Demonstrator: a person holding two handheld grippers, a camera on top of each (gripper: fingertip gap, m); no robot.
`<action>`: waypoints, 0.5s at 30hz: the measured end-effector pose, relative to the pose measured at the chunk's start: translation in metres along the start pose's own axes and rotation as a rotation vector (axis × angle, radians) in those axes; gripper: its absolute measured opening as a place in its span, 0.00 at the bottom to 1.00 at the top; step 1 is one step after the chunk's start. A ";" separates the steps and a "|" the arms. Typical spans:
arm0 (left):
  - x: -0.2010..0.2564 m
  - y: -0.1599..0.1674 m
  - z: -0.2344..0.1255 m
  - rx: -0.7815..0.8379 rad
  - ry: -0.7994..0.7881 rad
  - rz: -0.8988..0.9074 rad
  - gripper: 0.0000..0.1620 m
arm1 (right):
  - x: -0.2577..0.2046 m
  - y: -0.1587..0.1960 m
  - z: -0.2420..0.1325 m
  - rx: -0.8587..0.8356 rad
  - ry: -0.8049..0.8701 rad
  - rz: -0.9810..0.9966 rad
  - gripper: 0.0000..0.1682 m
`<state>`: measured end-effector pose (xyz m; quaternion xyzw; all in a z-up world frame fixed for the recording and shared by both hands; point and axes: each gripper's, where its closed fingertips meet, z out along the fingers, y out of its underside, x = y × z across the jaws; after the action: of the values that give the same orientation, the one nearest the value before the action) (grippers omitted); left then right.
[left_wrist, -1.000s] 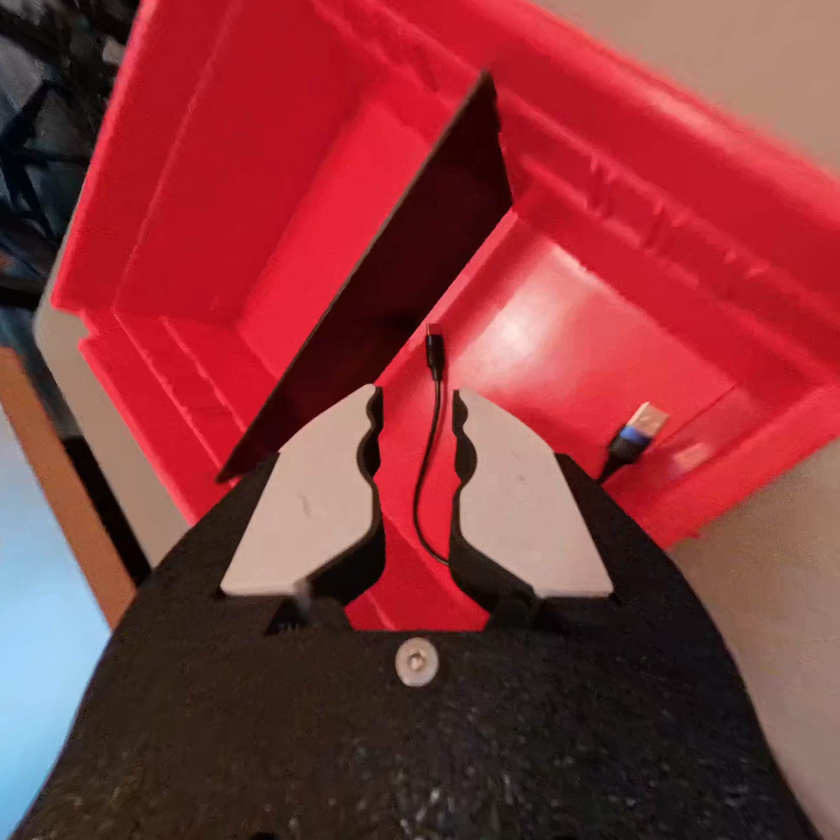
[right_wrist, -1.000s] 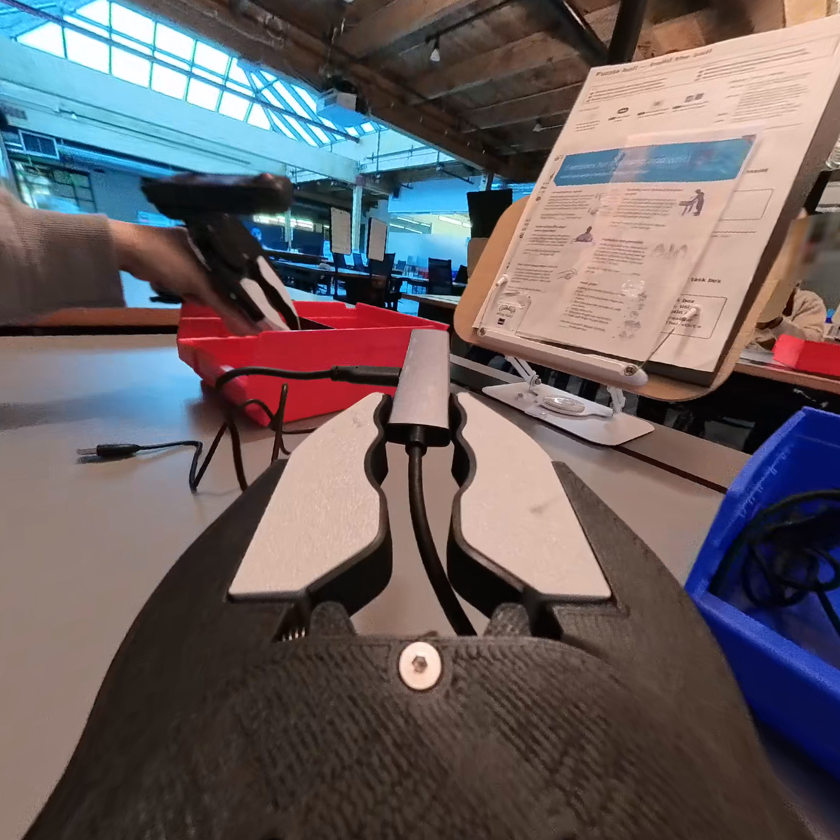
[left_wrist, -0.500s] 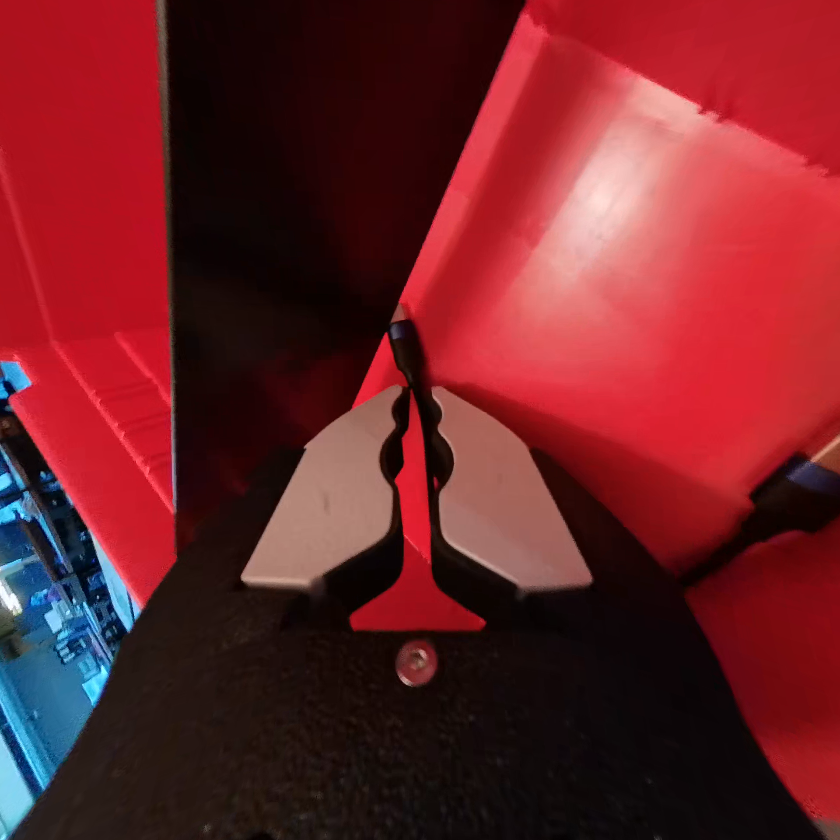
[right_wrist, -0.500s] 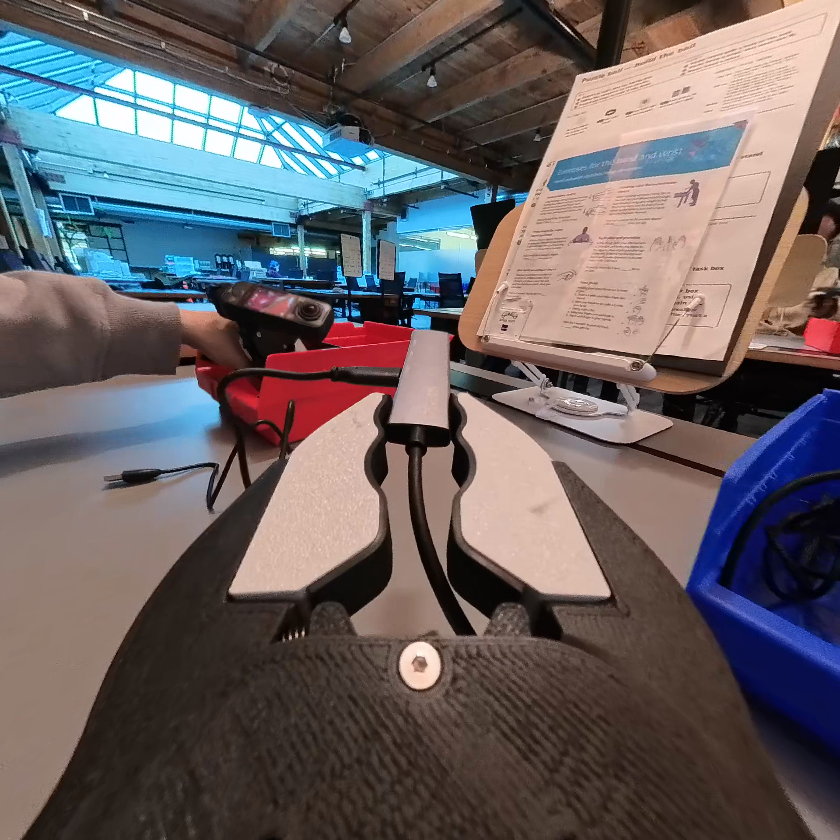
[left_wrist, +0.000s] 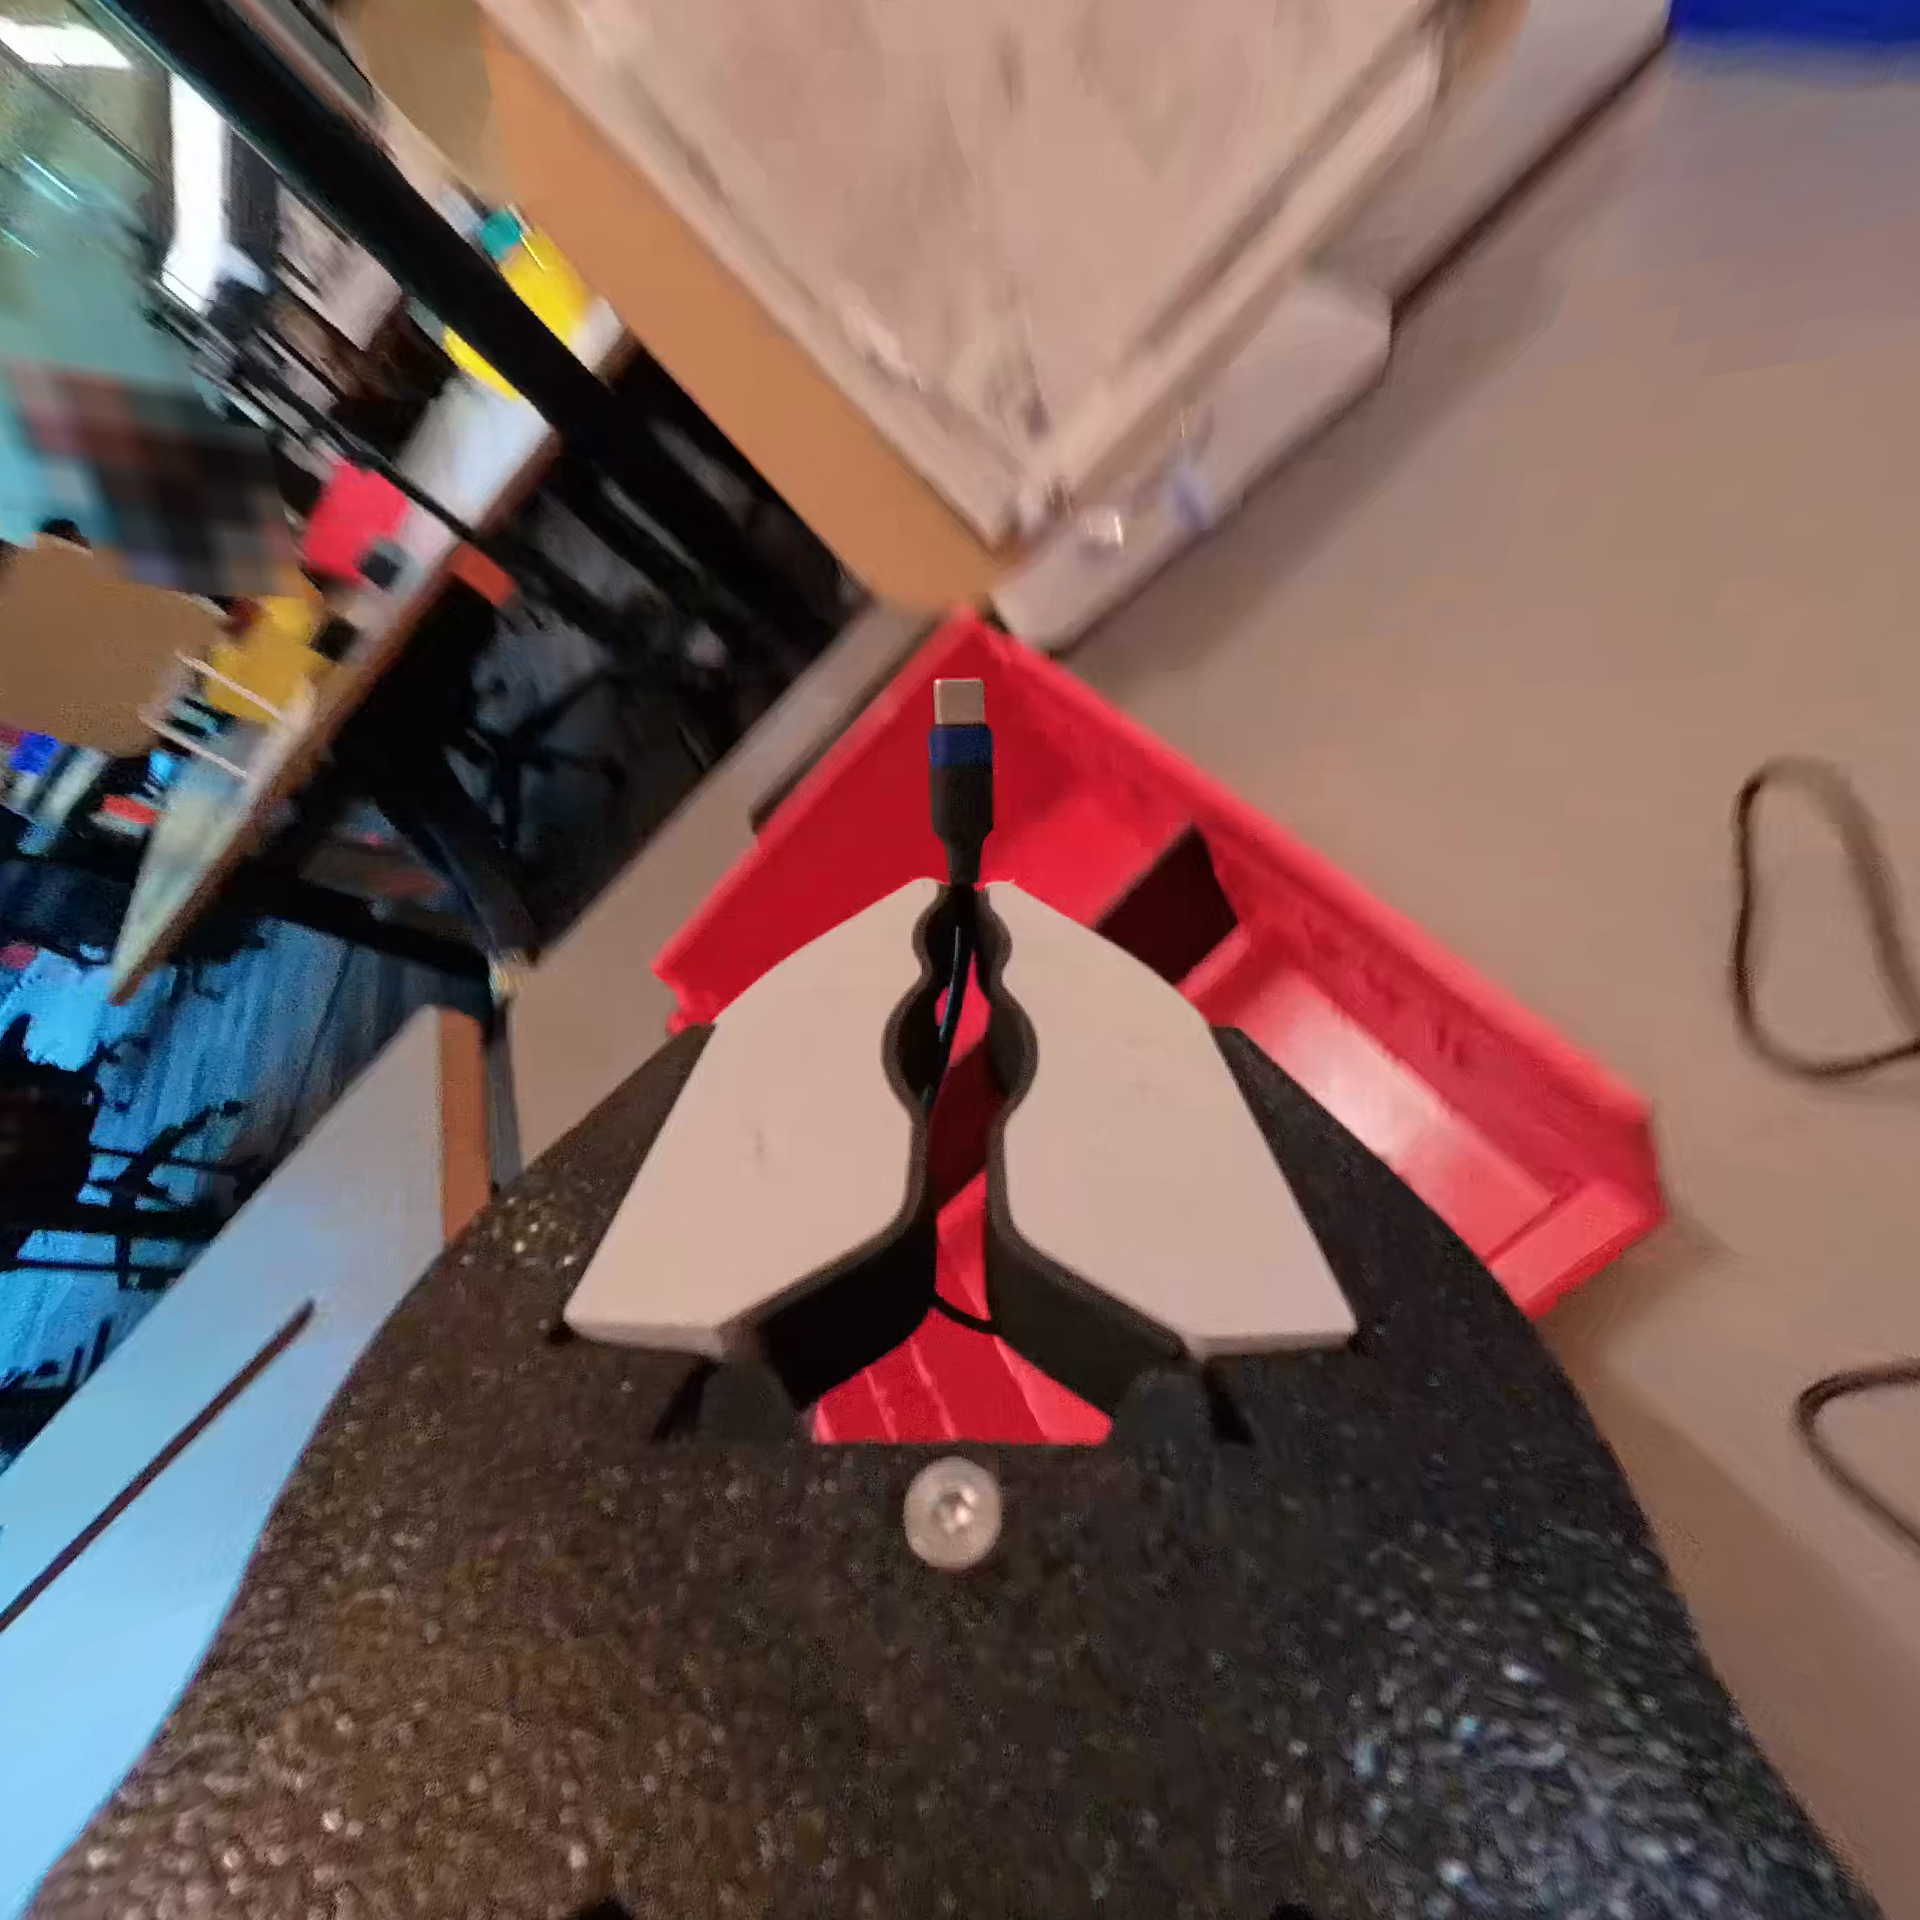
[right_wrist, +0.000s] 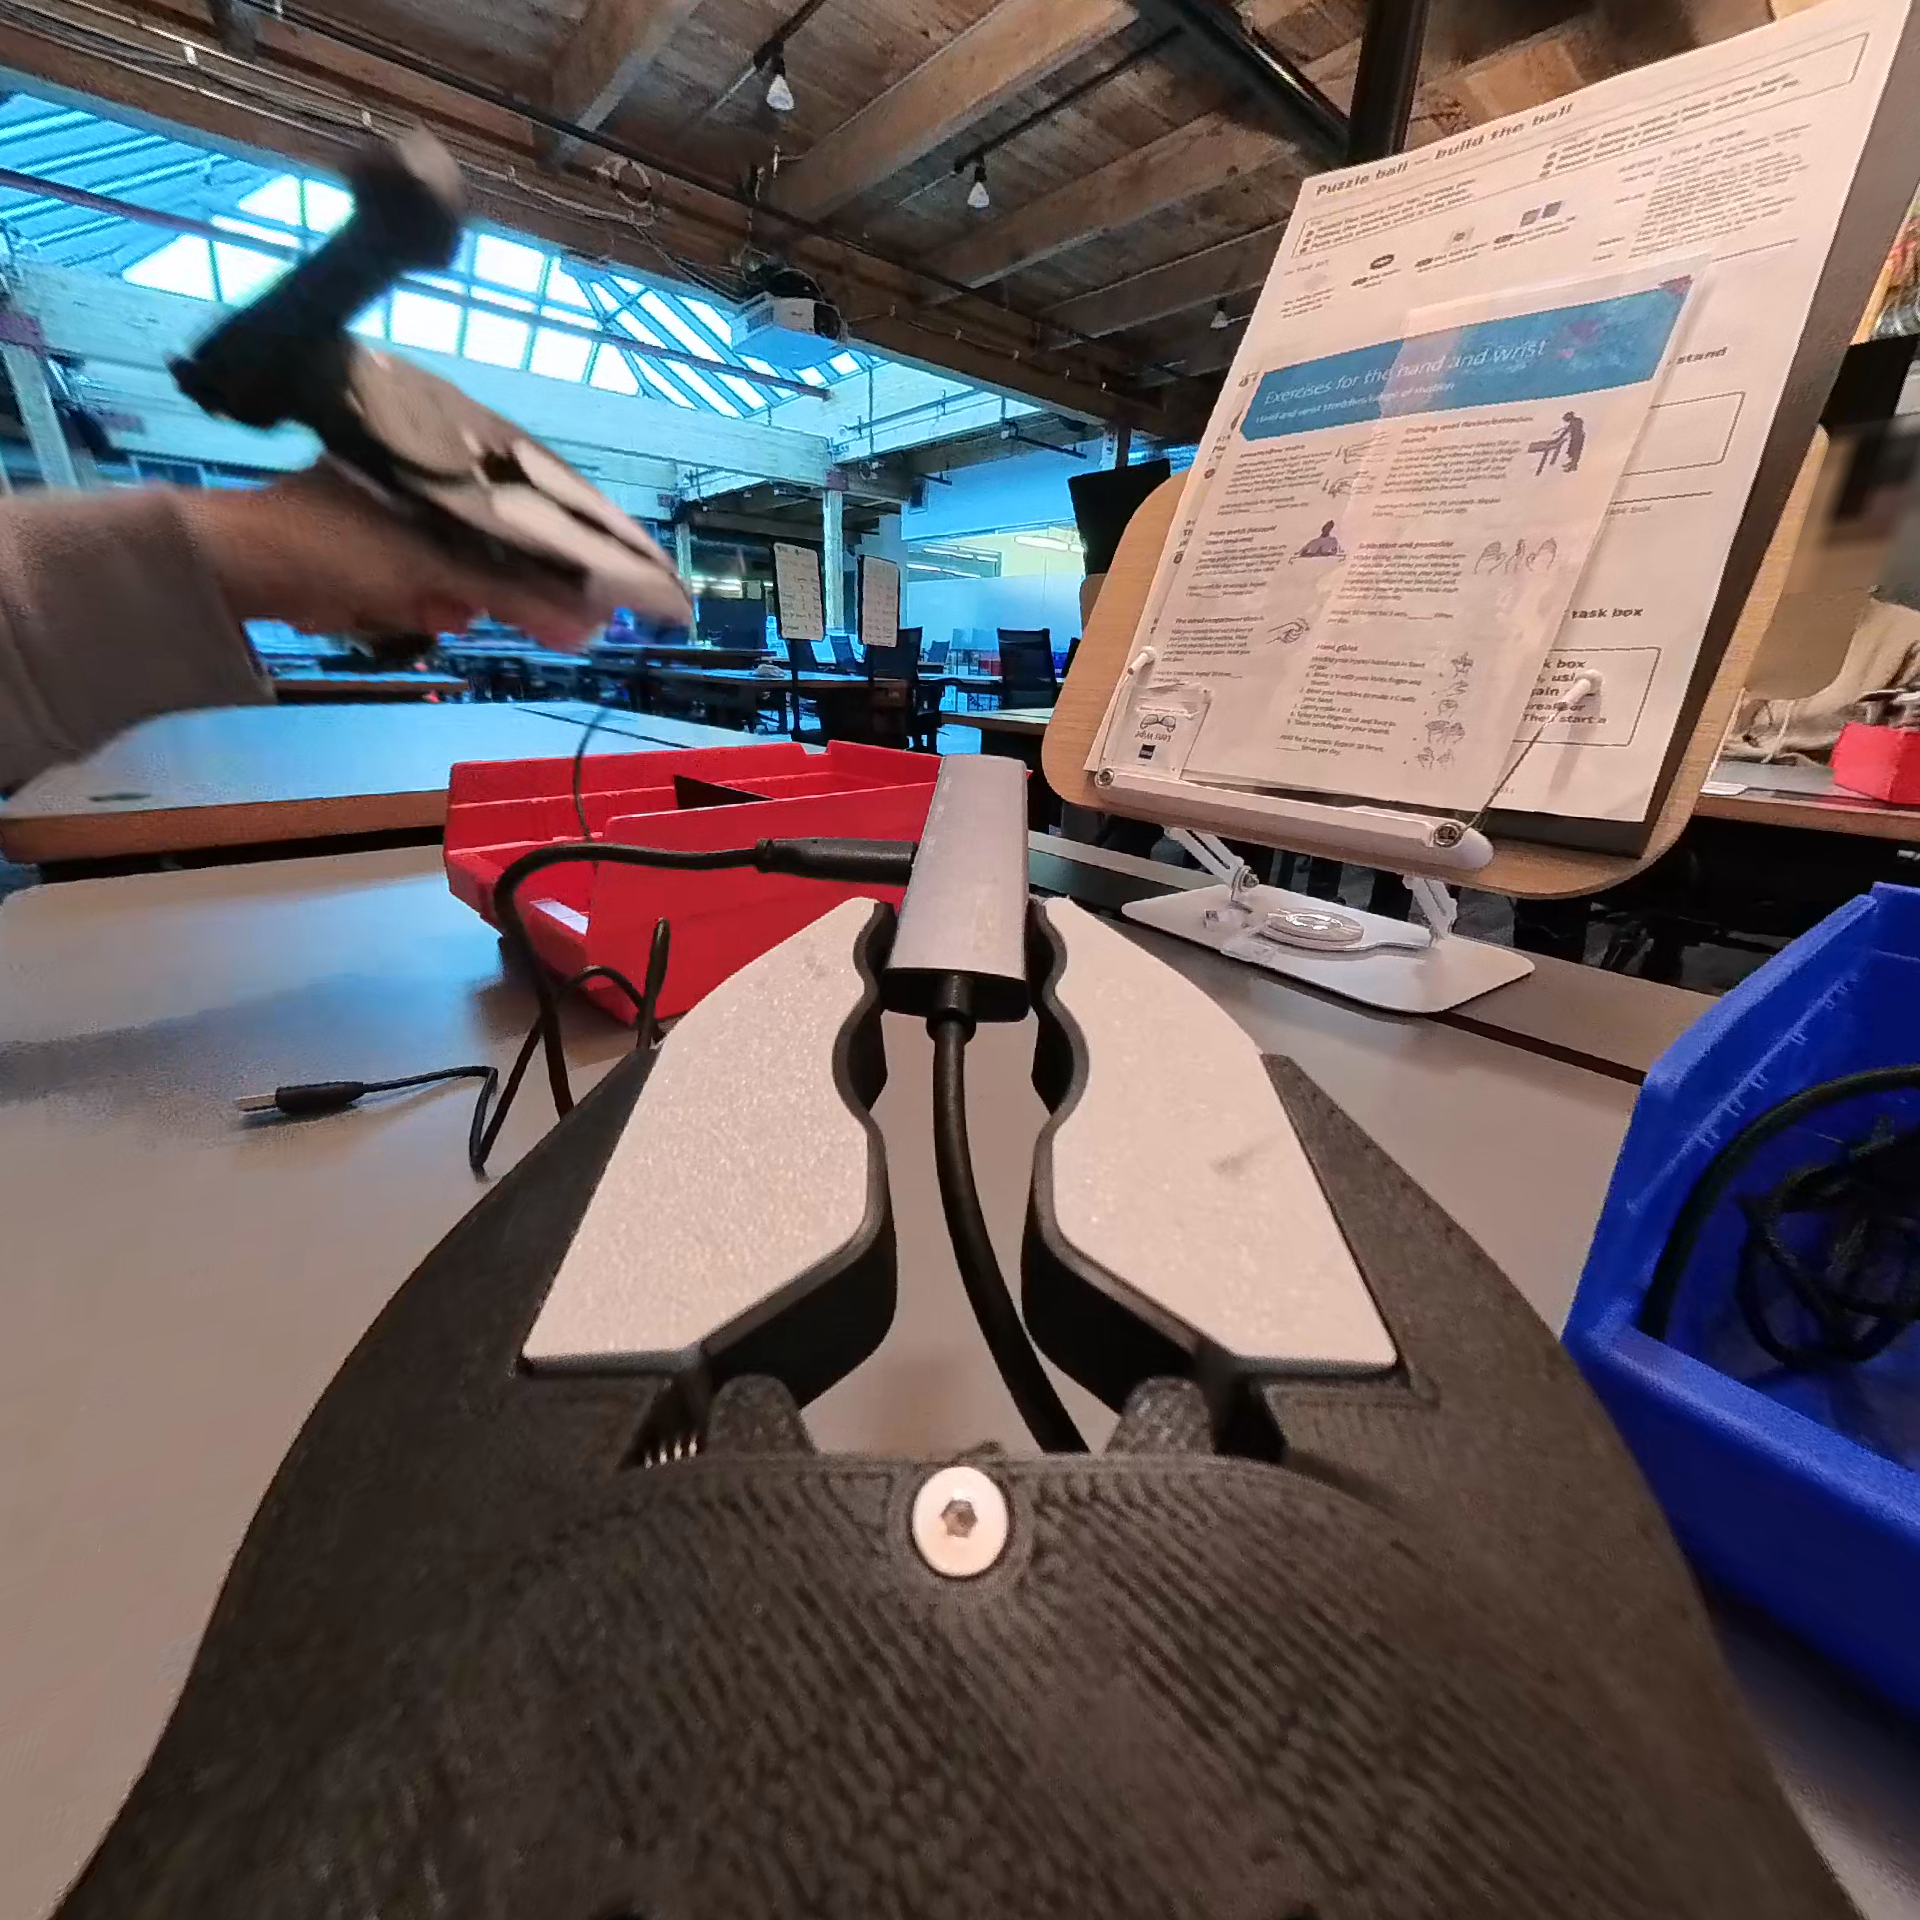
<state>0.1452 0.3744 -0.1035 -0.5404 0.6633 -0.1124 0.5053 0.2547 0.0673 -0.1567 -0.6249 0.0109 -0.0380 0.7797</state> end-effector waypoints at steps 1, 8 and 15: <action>-0.009 -0.024 -0.018 0.072 -0.025 -0.024 0.02 | 0.000 0.000 0.000 0.002 0.002 -0.001 0.14; -0.033 -0.161 -0.168 0.521 -0.054 -0.147 0.02 | 0.009 -0.006 -0.007 0.049 0.015 0.052 0.14; 0.079 -0.136 -0.166 0.219 0.547 -0.111 0.02 | 0.040 -0.007 -0.024 0.021 0.135 -0.042 0.14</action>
<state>0.1033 0.1899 0.0250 -0.4677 0.7283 -0.3522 0.3561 0.2926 0.0397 -0.1542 -0.6128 0.0499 -0.0965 0.7827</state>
